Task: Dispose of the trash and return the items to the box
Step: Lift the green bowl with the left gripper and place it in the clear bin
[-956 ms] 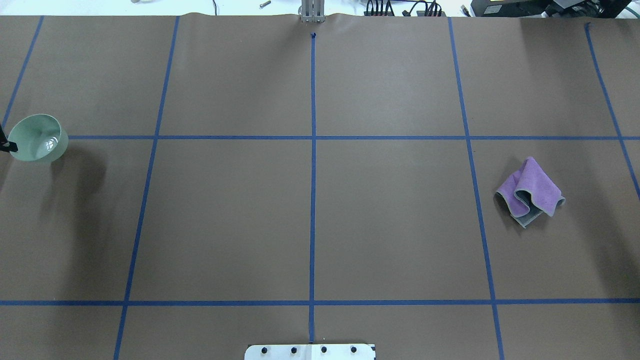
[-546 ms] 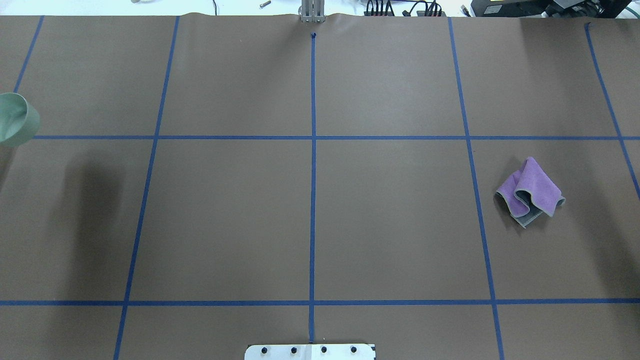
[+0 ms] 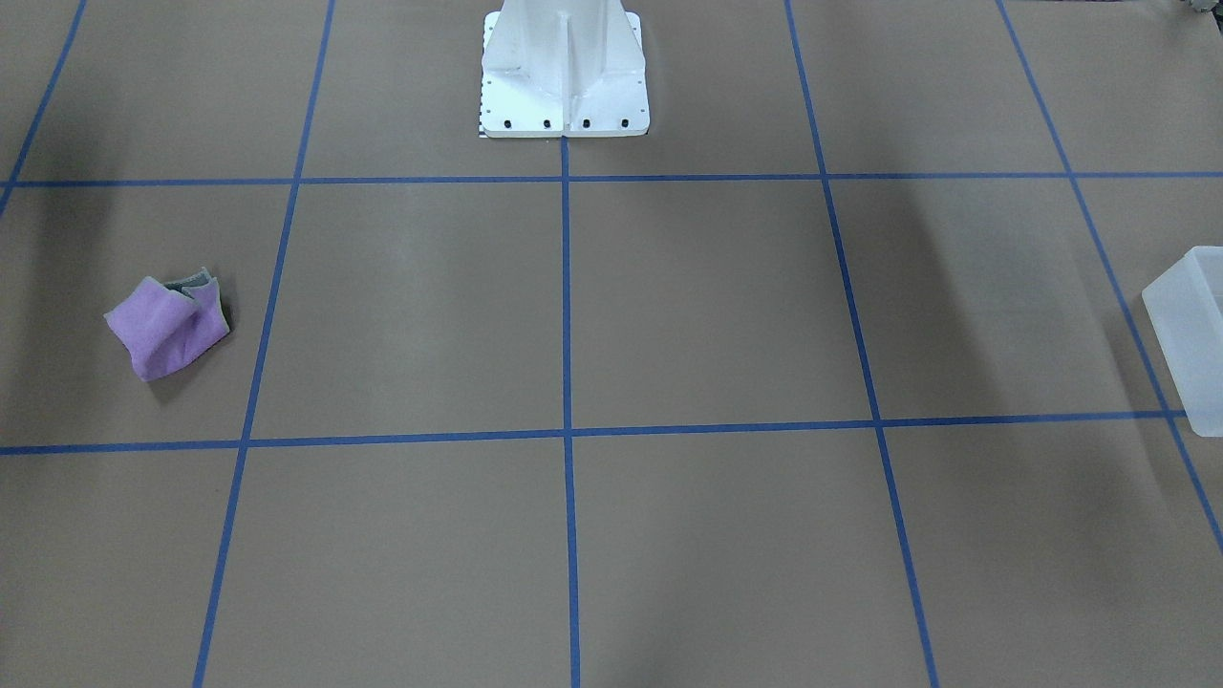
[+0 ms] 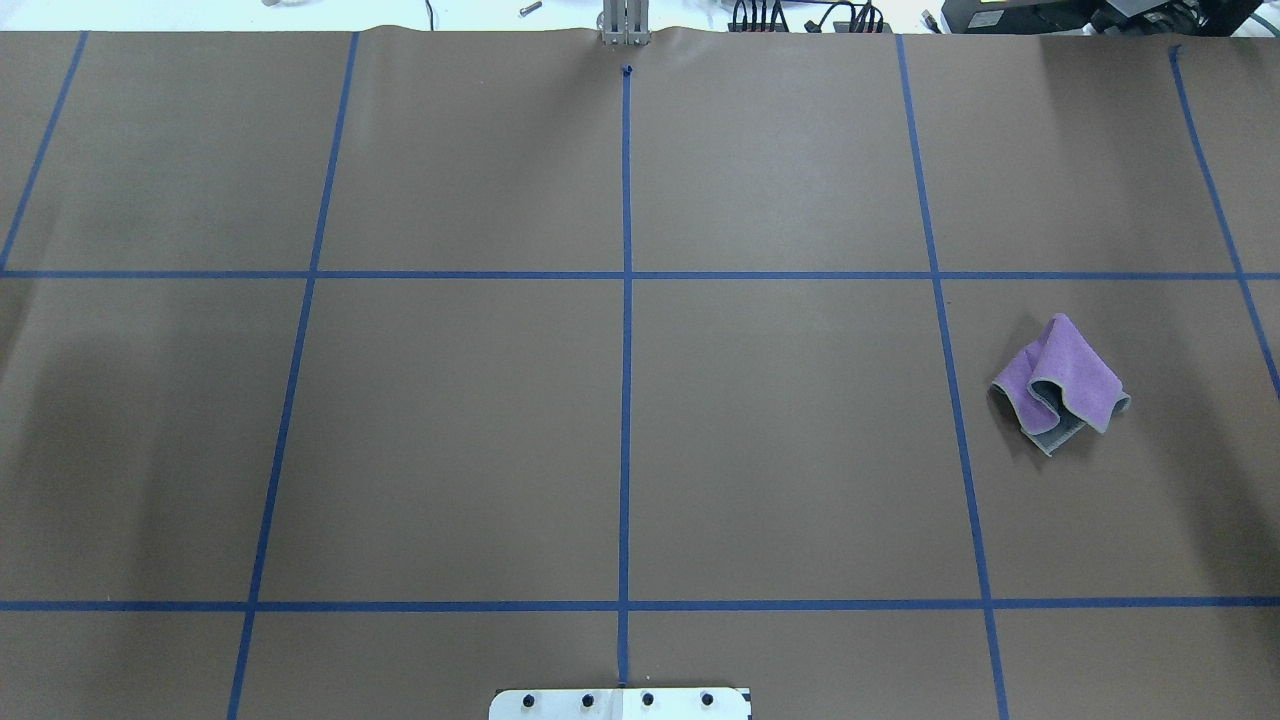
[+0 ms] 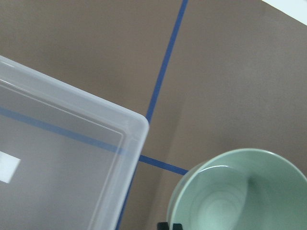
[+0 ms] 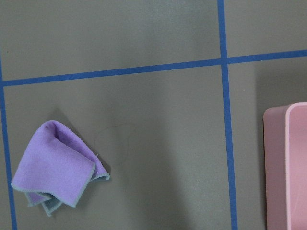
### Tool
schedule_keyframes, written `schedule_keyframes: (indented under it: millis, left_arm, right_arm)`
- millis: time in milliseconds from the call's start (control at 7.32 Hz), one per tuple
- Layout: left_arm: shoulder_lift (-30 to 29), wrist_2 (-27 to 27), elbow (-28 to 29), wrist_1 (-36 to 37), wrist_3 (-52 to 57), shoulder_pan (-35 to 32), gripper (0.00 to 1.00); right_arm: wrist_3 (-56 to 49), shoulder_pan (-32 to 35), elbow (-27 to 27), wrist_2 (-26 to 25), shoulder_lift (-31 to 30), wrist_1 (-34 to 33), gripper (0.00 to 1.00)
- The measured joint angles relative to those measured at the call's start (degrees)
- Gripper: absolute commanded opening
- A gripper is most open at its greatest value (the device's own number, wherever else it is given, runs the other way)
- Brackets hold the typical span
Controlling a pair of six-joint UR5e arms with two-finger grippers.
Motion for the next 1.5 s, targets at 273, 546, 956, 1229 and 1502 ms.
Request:
schedule_keyframes:
  millis: [273, 546, 956, 1229, 1502]
  left_arm:
    - [-0.7, 0.4, 7.4, 0.9, 7.3, -2.8, 0.0]
    - [-2.1, 2.7, 17.4, -7.6, 6.8, -3.1, 0.0]
    - [-2.6, 3.7, 21.4, -16.0, -2.2, -2.2, 0.0]
    - [-2.3, 3.7, 21.7, -19.7, -8.0, 0.7, 0.0]
    - [-2.1, 3.7, 22.6, -23.8, -13.5, 4.3, 0.0]
  right_arm:
    - [0.1, -0.1, 0.1, 0.1, 0.0, 0.0, 1.0]
    - [0.2, -0.3, 0.2, 0.1, 0.1, 0.0, 1.0]
    - [0.4, -0.6, 0.2, 0.1, 0.1, 0.0, 1.0]
    - [0.4, -0.6, 0.3, 0.1, 0.1, 0.1, 1.0]
    - [0.4, -0.6, 0.3, 0.1, 0.1, 0.2, 1.0]
